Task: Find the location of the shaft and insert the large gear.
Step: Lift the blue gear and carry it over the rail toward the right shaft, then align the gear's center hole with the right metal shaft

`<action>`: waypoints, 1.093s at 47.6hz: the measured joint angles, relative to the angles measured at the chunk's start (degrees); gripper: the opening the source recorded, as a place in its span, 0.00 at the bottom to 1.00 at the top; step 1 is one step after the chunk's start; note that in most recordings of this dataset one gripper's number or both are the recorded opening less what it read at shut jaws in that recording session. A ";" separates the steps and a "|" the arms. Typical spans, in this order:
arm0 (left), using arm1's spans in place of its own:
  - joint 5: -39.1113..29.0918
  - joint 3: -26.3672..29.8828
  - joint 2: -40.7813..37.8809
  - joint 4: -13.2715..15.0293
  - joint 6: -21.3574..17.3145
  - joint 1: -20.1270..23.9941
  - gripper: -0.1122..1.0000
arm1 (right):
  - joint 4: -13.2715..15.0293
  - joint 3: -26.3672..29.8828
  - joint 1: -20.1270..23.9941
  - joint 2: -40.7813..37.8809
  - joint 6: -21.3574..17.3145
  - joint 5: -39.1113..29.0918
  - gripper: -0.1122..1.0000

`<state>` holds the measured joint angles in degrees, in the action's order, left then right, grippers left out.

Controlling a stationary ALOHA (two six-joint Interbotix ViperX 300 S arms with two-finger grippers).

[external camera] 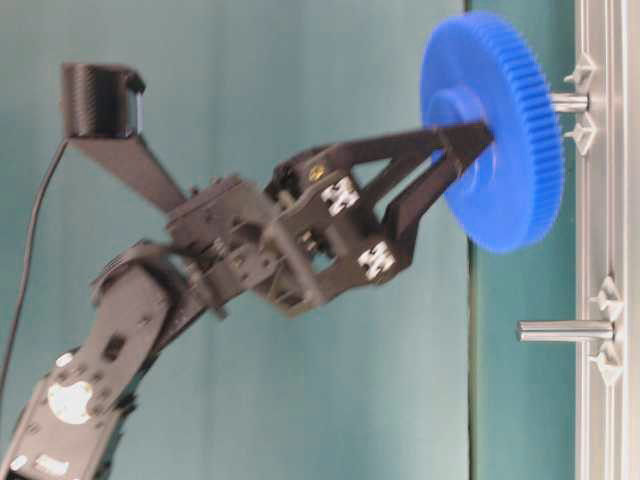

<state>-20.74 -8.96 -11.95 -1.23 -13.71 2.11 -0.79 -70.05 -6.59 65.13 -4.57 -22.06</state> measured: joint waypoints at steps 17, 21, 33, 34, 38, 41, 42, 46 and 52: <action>2.11 2.29 -3.87 0.00 -1.49 2.20 0.75 | 0.00 -0.09 0.00 1.67 0.00 -1.85 0.13; 2.11 2.99 -4.48 0.00 -2.46 2.37 0.75 | 0.00 -0.09 0.00 1.67 0.00 -1.85 0.13; 2.29 5.01 -6.33 0.00 -5.01 2.55 0.75 | 0.00 0.00 0.00 1.58 0.00 -1.85 0.13; 2.29 5.19 -6.42 0.00 -5.01 2.55 0.75 | 0.00 0.00 0.00 1.67 0.00 -1.85 0.13; 2.37 5.80 -6.94 0.00 -5.01 2.81 0.75 | 0.00 0.00 0.00 1.67 0.00 -1.76 0.13; 2.37 6.15 -7.12 0.09 -5.01 3.16 0.75 | 0.00 0.00 0.00 1.67 0.00 -1.85 0.13; 2.37 6.24 -7.21 0.00 -5.01 3.34 0.75 | 0.00 0.00 0.00 1.58 0.00 -1.85 0.13; 2.29 6.33 -7.21 0.00 -5.19 3.87 0.75 | 0.00 0.00 0.00 1.67 0.00 -1.85 0.13; 1.23 6.50 -7.21 0.00 -5.54 4.75 0.75 | 0.00 0.00 0.00 1.67 0.00 -1.85 0.13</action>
<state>-19.51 -2.46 -19.16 -1.23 -19.25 6.86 -0.79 -70.05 -6.59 66.80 -4.57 -23.91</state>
